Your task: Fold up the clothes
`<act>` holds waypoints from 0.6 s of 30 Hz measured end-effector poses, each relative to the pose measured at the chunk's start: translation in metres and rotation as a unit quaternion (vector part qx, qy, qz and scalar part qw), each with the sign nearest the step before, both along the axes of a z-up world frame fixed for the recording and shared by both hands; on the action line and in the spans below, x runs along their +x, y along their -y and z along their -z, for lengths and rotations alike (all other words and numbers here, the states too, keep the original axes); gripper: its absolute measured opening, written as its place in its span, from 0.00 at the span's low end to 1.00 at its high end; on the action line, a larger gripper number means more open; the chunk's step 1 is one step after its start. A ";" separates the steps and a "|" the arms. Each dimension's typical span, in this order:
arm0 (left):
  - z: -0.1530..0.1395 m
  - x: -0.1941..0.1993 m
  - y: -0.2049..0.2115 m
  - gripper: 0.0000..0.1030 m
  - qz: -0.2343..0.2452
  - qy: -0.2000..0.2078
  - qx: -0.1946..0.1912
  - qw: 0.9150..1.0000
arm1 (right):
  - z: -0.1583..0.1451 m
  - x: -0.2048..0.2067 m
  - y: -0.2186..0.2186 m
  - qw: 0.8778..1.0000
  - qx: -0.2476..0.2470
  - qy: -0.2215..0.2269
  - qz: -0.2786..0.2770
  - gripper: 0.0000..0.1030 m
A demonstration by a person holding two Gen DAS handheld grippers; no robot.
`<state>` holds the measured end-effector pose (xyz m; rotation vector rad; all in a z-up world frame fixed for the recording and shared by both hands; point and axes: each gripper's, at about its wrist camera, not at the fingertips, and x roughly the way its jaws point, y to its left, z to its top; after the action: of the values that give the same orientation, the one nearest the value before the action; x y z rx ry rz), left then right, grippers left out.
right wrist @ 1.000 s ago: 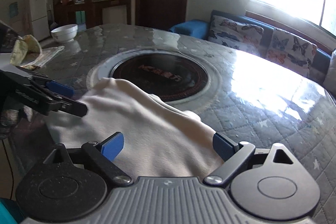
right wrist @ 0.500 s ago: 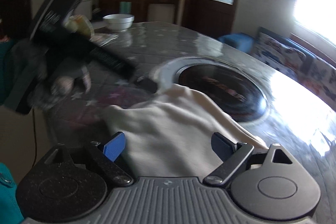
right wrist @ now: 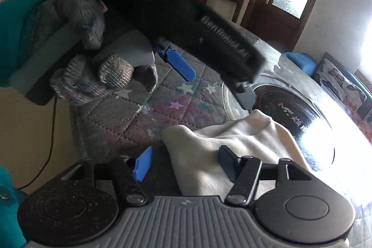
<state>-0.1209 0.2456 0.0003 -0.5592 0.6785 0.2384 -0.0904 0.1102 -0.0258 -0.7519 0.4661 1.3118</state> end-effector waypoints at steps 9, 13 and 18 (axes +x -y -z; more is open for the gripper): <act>0.007 0.007 -0.001 1.00 0.000 0.000 -0.064 0.998 | -0.010 0.022 0.011 0.996 0.050 -0.058 0.056 0.18; 0.012 0.012 -0.002 1.00 -0.004 0.000 -0.110 0.994 | -0.022 0.036 0.025 0.988 0.081 -0.106 0.074 0.16; 0.014 0.019 -0.002 1.00 -0.014 0.002 -0.151 0.988 | -0.034 0.049 0.045 0.979 0.116 -0.145 0.088 0.15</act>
<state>-0.1021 0.2478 -0.0141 -0.8597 0.7088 0.1604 -0.0418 0.0648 0.0079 -0.3177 0.5868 1.2872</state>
